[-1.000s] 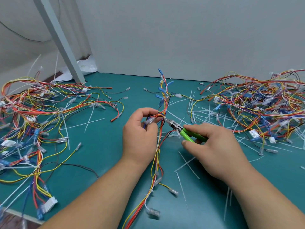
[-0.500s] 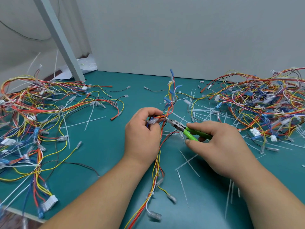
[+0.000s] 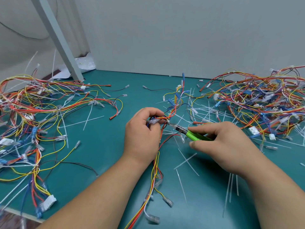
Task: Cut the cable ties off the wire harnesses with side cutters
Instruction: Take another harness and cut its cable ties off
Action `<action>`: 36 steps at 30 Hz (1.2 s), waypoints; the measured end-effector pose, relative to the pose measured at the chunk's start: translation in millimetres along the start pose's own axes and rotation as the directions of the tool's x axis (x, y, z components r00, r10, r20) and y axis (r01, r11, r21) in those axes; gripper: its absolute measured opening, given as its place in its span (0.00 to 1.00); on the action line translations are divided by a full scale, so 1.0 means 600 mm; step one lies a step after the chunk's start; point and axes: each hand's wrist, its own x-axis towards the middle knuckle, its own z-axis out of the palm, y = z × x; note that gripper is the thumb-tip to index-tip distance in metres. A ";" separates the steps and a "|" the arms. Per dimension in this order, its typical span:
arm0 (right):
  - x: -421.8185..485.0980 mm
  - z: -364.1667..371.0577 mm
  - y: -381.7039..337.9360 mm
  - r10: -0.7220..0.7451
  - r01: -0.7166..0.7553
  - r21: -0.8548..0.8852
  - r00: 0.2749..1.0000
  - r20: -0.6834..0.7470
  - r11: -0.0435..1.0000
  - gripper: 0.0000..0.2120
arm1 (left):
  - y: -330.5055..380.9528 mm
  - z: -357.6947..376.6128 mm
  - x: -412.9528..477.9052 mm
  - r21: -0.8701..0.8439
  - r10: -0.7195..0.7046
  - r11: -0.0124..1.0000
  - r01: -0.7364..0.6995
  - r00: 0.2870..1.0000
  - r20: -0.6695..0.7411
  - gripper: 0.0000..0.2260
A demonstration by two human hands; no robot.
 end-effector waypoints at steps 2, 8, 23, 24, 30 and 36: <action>0.000 -0.002 0.002 0.007 -0.007 -0.002 1.000 0.008 1.000 0.14 | 0.003 0.000 -0.001 0.005 0.008 1.000 -0.008 1.000 0.007 0.19; -0.001 -0.004 -0.001 0.009 -0.009 -0.043 1.000 0.009 0.999 0.14 | 0.004 0.000 -0.002 0.031 0.033 0.999 -0.033 0.999 0.017 0.17; 0.000 -0.002 0.000 0.026 -0.025 -0.046 0.999 0.022 0.999 0.15 | 0.006 0.000 -0.002 0.005 -0.004 1.000 0.004 1.000 0.025 0.19; 0.000 -0.002 0.000 0.028 -0.027 -0.046 0.999 0.021 0.999 0.15 | 0.006 0.001 -0.001 0.002 -0.005 1.000 0.005 1.000 0.026 0.19; -0.001 -0.002 -0.001 0.037 -0.037 -0.044 0.999 0.010 0.998 0.14 | 0.008 0.000 -0.002 -0.001 -0.023 1.000 0.023 0.999 0.030 0.19; -0.003 -0.001 -0.004 0.025 -0.023 -0.057 0.999 0.024 0.998 0.13 | 0.010 -0.002 -0.002 -0.003 -0.037 0.999 0.037 0.999 0.040 0.17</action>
